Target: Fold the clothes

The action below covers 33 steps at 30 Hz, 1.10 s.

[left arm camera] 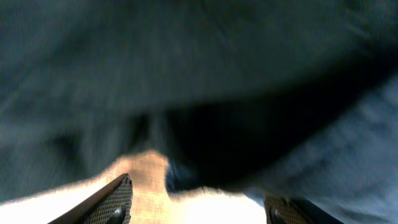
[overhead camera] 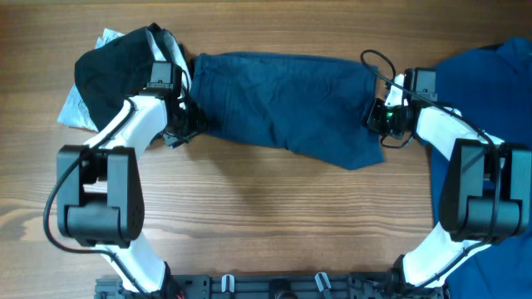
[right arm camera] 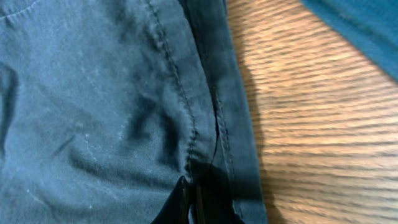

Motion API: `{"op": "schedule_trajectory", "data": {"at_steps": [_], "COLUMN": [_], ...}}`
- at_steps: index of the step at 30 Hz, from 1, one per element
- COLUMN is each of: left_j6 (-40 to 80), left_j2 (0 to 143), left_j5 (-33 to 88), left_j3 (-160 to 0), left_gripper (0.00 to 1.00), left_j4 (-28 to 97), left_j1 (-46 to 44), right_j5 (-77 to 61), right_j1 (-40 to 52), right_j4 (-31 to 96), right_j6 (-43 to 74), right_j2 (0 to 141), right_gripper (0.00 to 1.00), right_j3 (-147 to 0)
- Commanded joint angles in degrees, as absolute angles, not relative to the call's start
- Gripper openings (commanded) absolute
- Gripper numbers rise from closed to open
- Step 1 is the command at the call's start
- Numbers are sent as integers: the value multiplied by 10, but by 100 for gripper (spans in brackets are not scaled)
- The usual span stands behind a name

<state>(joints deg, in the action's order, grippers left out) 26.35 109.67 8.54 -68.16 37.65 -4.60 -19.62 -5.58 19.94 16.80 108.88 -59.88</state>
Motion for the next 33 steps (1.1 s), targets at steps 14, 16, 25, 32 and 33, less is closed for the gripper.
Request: {"op": "schedule_trajectory", "data": {"at_steps": [14, 16, 25, 32, 33], "left_j6": [226, 227, 227, 227, 227], "left_j2": [1119, 1108, 1013, 991, 991], "left_j5": [63, 66, 122, 104, 104], "left_j3": [-685, -685, -685, -685, -685], "left_gripper": [4, 4, 44, 85, 86], "left_j4": [552, 581, 639, 623, 619], "left_j1": [-47, -48, -48, -47, -47], "right_j5": [-158, -215, -274, -121, -83], "right_j1": [-159, -161, -23, 38, 30], "right_j4": [226, 238, 341, 250, 240], "right_j6": [135, 130, 115, 252, 261], "right_j2": [1094, 1094, 1102, 1210, 1236], "right_gripper": [4, 4, 4, 4, 4], "right_j3": [-684, -702, -708, -708, -708]}}
